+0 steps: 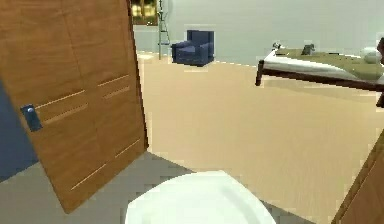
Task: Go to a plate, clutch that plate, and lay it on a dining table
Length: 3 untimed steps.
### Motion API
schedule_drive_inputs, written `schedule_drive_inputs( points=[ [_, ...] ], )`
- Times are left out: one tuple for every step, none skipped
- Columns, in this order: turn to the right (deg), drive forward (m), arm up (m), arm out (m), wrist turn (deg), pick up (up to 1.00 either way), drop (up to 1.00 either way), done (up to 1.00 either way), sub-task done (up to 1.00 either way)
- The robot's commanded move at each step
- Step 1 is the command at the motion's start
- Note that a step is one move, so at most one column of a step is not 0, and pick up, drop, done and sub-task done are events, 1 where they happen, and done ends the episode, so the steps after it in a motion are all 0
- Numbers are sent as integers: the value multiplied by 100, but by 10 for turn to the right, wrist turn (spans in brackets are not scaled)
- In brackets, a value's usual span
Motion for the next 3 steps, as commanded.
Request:
schedule_drive_inputs(
  points=[
    [0, 20, 0, 0, 0, 0, 0, 0, 0],
    [30, 0, 0, 0, 0, 0, 0, 0, 0],
    [0, 100, 0, 0, 0, 0, 0, 0, 0]
  ],
)
